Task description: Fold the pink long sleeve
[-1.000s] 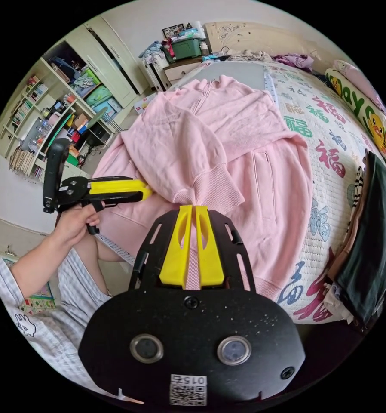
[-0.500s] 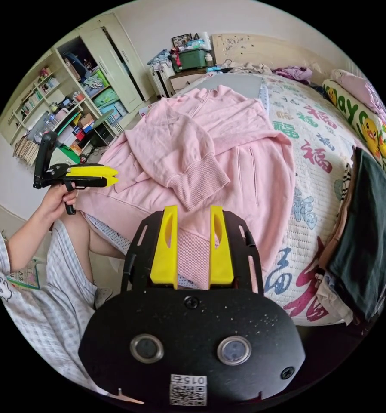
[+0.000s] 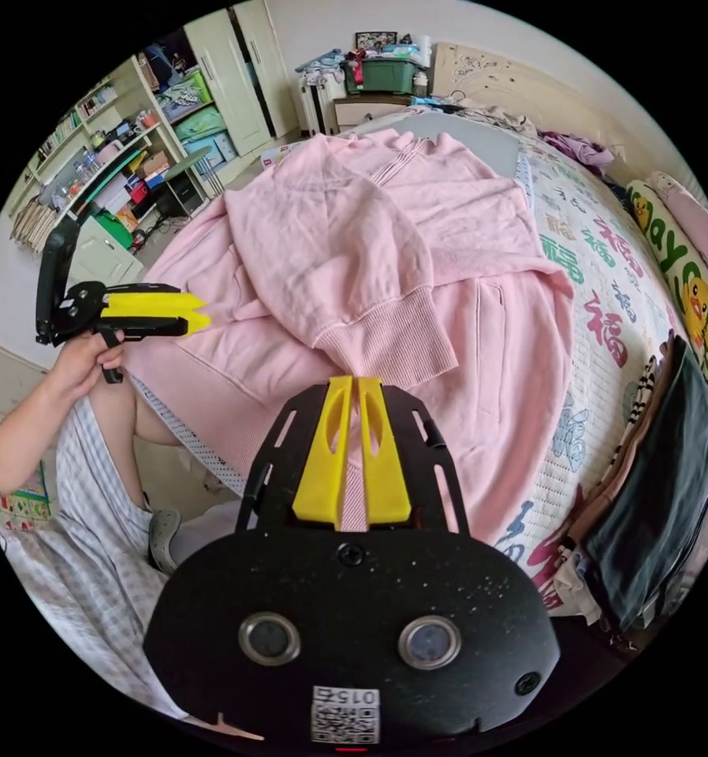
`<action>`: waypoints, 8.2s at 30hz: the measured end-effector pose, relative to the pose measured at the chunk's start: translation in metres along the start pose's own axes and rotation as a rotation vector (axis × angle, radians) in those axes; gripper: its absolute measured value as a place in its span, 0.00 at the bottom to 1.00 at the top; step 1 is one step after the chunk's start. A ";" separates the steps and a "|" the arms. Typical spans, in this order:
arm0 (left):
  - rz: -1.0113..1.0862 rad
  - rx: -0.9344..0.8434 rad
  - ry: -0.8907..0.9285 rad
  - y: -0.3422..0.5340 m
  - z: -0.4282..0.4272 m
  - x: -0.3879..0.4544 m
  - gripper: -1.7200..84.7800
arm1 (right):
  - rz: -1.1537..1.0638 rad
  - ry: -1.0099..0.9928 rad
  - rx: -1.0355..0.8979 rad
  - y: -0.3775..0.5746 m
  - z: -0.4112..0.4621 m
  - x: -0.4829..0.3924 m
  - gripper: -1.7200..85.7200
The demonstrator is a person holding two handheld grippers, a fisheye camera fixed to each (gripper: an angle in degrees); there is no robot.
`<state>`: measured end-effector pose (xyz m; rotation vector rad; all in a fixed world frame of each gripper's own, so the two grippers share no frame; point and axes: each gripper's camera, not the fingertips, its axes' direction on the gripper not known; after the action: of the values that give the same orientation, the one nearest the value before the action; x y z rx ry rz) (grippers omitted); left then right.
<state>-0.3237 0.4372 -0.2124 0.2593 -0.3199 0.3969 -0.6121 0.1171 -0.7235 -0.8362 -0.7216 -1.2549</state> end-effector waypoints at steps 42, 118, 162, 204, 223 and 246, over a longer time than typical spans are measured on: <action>-0.239 0.018 0.067 -0.295 0.114 -0.377 0.13 | 0.374 0.025 0.141 -0.374 0.118 0.284 0.17; -0.103 -0.116 -0.263 0.128 0.042 0.036 0.05 | 0.016 0.206 0.011 0.088 -0.002 -0.250 0.05; -0.644 0.275 0.266 0.085 0.033 -0.348 0.03 | 0.614 -0.253 0.222 -0.111 0.047 0.090 0.06; -0.567 0.051 0.443 0.168 0.048 -0.133 0.08 | 0.468 -0.487 0.130 0.065 0.171 -0.294 0.12; -0.420 0.013 0.250 0.076 0.001 -0.024 0.04 | 0.446 -0.477 0.111 0.167 0.219 -0.388 0.04; 0.289 -0.191 0.101 -0.440 0.045 0.300 0.16 | 0.793 -0.361 0.372 0.464 0.256 -0.325 0.14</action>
<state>0.1103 0.1318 -0.1459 0.0043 -0.2946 0.6575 -0.2160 0.5499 -0.9298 -0.9141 -0.7651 -0.2506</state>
